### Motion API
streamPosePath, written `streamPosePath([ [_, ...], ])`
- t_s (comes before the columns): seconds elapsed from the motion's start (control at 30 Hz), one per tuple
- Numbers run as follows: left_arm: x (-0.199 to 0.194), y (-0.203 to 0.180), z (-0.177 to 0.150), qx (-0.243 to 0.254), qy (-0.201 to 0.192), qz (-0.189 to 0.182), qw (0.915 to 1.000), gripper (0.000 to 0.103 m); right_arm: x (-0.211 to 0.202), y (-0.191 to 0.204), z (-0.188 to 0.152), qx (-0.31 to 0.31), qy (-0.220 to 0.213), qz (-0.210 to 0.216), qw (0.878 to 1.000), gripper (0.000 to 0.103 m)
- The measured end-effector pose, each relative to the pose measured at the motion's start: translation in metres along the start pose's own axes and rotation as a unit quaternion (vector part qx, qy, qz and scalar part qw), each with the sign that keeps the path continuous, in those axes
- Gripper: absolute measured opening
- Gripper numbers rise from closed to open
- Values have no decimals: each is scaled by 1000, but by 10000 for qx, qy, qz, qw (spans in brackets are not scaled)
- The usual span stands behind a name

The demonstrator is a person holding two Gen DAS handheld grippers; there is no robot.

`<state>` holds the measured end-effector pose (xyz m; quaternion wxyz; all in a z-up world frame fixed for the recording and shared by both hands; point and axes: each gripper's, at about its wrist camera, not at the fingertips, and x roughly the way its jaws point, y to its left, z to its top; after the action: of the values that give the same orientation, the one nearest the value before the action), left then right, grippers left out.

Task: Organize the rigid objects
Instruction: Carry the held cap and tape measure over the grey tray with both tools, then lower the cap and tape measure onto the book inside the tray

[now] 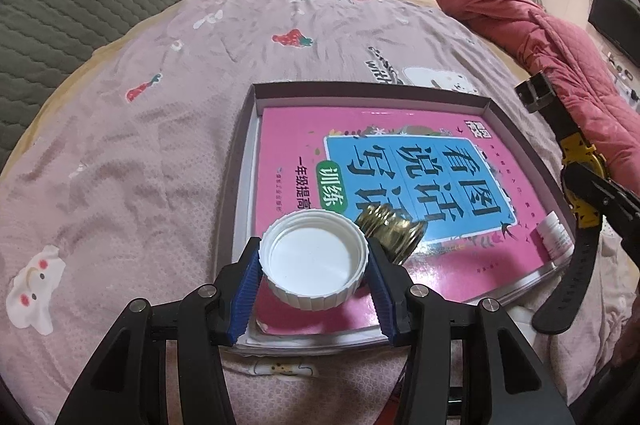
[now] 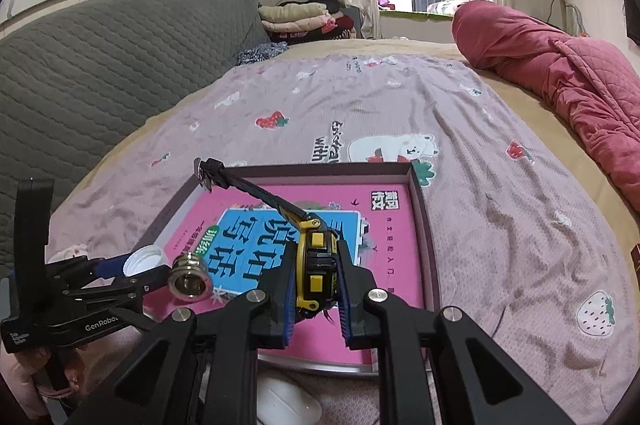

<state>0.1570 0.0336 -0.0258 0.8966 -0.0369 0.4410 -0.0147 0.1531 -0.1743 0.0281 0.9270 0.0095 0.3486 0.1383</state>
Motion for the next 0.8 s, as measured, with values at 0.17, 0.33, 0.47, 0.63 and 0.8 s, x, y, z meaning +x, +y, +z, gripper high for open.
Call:
streamPosePath([
  [0.17,3,-2,-2,25,29,-10,10000,52,6,1,-4,-44,101,-5,9999,17],
  [0.33,6,-4,-5,49,86,-40,9999,52,12,1,-5,-61,154,-57,9998,17],
  [0.47,10,-5,-7,75,128,-35,9999,52,16,-1,-6,-10,187,-129,9997,17],
  [0.63,12,-7,-11,154,134,12,9998,52,23,-8,-10,80,320,-221,9992,17],
  [0.8,13,-6,-12,147,129,9,9998,52,27,-7,-13,23,395,-260,9989,17],
])
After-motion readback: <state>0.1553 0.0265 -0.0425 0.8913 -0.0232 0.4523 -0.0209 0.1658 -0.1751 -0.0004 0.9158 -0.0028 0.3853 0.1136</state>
